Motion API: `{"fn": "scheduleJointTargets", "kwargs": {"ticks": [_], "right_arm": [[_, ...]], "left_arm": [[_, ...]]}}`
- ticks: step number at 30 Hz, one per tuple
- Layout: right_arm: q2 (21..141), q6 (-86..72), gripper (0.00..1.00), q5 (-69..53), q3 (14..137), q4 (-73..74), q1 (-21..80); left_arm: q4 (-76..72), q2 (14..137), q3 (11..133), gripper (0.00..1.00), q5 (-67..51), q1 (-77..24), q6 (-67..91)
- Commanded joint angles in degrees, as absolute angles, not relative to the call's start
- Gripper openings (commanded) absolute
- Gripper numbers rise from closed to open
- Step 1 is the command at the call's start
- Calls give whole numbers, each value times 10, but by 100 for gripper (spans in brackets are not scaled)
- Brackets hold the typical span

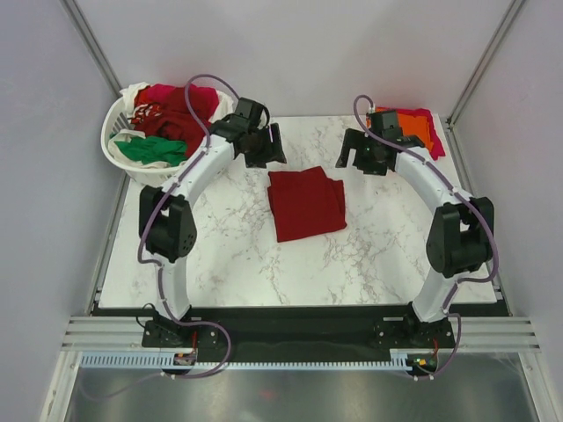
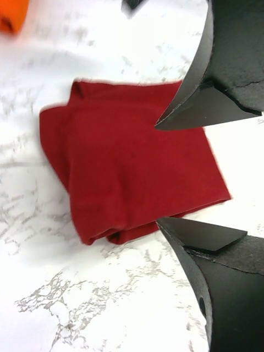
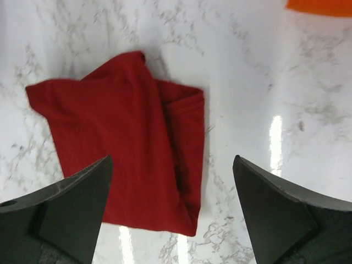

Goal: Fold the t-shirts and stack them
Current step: Fold the tshirt

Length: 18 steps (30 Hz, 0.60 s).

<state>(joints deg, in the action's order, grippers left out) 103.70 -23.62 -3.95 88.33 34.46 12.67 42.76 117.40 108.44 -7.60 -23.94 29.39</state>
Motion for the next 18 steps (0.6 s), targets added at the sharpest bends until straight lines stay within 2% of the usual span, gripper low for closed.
{"fn": "scheduleJointTargets", "kwargs": {"ticks": [1, 5, 18], "right_arm": [[1067, -223, 98, -205, 804, 260, 116], [1086, -225, 98, -247, 749, 211, 117], [1167, -258, 98, -292, 722, 125, 117]], "left_arm": [[425, 1071, 1052, 72, -91, -242, 258], [425, 991, 966, 71, -91, -242, 240], [415, 748, 709, 68, -55, -244, 260]]}}
